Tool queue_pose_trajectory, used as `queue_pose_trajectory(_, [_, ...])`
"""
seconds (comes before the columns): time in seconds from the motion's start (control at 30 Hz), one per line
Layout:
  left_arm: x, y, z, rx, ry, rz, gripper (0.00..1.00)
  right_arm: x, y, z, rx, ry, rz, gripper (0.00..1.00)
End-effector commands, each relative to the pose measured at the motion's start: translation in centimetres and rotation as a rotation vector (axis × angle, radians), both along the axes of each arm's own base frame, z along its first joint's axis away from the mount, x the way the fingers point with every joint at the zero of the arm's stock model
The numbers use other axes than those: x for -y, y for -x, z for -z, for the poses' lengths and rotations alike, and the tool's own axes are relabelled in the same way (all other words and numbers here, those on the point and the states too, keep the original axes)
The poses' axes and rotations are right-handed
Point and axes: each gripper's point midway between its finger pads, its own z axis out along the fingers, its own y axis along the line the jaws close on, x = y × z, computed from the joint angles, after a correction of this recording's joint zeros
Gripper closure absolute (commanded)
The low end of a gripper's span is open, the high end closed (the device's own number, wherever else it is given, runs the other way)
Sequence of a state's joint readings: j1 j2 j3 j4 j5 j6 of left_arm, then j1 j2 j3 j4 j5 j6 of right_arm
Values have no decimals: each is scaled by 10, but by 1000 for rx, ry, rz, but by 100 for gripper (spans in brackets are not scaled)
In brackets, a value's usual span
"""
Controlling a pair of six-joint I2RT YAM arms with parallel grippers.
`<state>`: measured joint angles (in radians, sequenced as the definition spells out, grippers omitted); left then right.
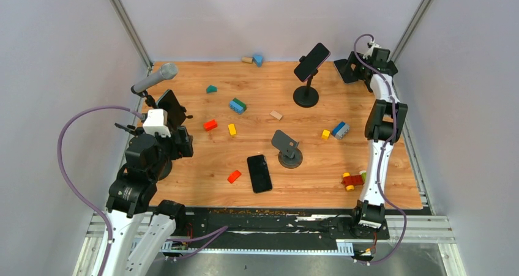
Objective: Remove the phone from the phone stand
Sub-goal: Move the phone to the center of the board.
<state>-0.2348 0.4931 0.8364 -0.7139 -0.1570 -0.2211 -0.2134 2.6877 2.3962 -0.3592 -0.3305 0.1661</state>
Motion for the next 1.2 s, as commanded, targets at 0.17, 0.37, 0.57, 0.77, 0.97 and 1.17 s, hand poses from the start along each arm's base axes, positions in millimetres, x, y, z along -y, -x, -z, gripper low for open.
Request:
queue_pose_trajectory(0.17, [1, -4, -6, 30, -3, 9, 0, -35, 16, 24, -118, 122, -29, 6])
queue_pose_trajectory(0.37, [1, -4, -6, 31, -2, 11, 0, -35, 19, 25, -148, 226, 17, 6])
queue_pose_trajectory(0.57, [1, -3, -7, 36, -2, 12, 0, -18, 29, 33, -219, 301, 88, 7])
queue_pose_trajectory(0.77, [1, -3, -8, 40, -1, 11, 0, -7, 37, 40, -269, 360, 111, 12])
queue_pose_trajectory(0.97, [1, -3, -7, 38, -2, 13, 0, -12, 39, 43, -288, 425, 72, 14])
queue_pose_trajectory(1.17, [1, -3, -8, 39, -1, 13, 0, -20, 38, 43, -281, 416, 42, 30])
